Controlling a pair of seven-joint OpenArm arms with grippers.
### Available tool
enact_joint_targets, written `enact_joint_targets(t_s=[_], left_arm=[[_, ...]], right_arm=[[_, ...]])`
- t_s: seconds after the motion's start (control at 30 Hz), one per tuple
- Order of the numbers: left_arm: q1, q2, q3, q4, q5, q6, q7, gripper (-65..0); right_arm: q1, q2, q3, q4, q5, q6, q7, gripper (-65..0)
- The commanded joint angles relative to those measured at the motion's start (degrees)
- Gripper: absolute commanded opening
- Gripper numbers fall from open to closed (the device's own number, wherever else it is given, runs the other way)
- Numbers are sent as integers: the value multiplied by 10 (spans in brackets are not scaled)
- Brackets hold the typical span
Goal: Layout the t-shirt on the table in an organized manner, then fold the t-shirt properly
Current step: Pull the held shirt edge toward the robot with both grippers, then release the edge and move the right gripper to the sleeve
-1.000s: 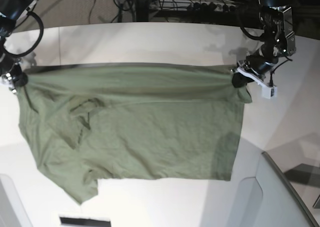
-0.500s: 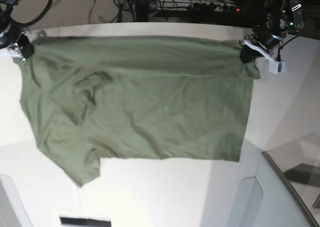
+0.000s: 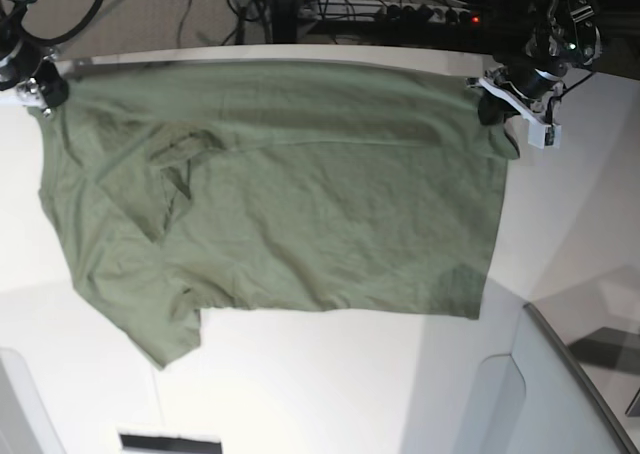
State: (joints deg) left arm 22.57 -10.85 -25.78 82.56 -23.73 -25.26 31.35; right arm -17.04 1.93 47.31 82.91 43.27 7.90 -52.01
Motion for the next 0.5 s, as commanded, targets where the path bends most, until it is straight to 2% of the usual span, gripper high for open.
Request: enact_joint_targets(t_s=[0.0, 0.07, 0.17, 0.2, 0.27, 0.33, 0.4, 0.47], left_arm=[[1, -11, -4, 13, -2, 2, -8, -650], [1, -12, -4, 13, -2, 2, -7, -650], [2, -13, -6, 13, -2, 2, -7, -650], [6, -14, -6, 13, -2, 2, -7, -614], [14, -21, -6, 15, -2, 2, -7, -426], [17, -24, -7, 21, -3, 2, -7, -275], [17, -25, -27, 26, -3, 2, -7, -179], [14, -25, -69, 30, -3, 2, -7, -145]], right_arm=[[-1, 3, 5, 9, 5, 1, 6, -647], [-1, 0, 6, 9, 4, 0, 6, -605], [-1, -2, 6, 9, 4, 0, 6, -458], [-1, -2, 6, 9, 4, 0, 6, -401], [-5, -2, 6, 12, 6, 0, 6, -309], [-11, -2, 6, 21, 7, 0, 6, -263], [-18, -2, 6, 43, 7, 0, 8, -261], [-25, -2, 7, 69, 6, 0, 12, -261]])
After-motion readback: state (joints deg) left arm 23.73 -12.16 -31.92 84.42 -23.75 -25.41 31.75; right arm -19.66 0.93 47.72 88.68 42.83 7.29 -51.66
